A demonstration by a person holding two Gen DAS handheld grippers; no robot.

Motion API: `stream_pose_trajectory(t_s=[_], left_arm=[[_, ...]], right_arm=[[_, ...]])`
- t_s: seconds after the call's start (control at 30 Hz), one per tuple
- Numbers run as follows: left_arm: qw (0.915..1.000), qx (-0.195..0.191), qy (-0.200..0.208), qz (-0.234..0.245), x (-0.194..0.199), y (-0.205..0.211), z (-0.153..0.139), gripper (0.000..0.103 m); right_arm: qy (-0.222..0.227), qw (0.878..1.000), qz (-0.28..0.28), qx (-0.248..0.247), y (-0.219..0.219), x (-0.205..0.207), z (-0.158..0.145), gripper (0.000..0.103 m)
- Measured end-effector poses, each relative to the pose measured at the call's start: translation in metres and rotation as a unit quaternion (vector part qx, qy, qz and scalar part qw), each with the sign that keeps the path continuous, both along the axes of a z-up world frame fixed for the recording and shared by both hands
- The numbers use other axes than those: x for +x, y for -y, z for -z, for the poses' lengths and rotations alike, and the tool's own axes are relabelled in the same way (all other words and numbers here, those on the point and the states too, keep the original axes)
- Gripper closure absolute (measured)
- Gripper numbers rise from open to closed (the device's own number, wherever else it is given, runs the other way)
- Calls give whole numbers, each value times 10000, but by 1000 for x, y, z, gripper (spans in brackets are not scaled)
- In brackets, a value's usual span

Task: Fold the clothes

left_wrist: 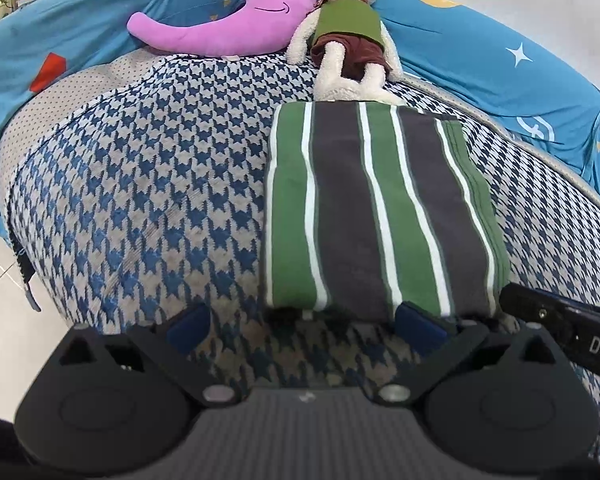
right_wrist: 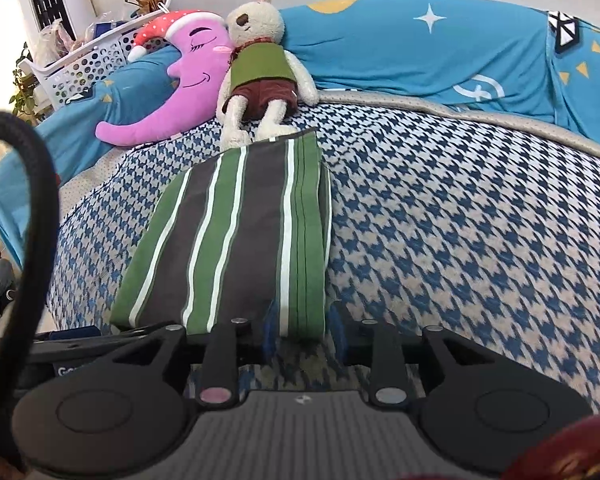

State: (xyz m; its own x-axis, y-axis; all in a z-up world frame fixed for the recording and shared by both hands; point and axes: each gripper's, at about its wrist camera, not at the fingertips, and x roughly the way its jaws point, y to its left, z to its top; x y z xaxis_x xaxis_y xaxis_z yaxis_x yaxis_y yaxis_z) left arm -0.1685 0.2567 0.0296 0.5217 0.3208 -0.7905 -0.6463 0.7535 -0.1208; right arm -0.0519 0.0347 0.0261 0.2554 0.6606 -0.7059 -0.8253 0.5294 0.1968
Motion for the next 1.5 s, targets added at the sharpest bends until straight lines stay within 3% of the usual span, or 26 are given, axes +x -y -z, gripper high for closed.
stream_pose_trajectory(t_s=[0.67, 1.5], left_arm=[[9995, 235, -210, -47, -12, 38, -24, 0], [9982, 388, -418, -171, -24, 69, -36, 0]], right_arm=[[381, 9983, -16, -433, 29, -18, -28, 39], [418, 9977, 9, -534, 47, -18, -37, 33]])
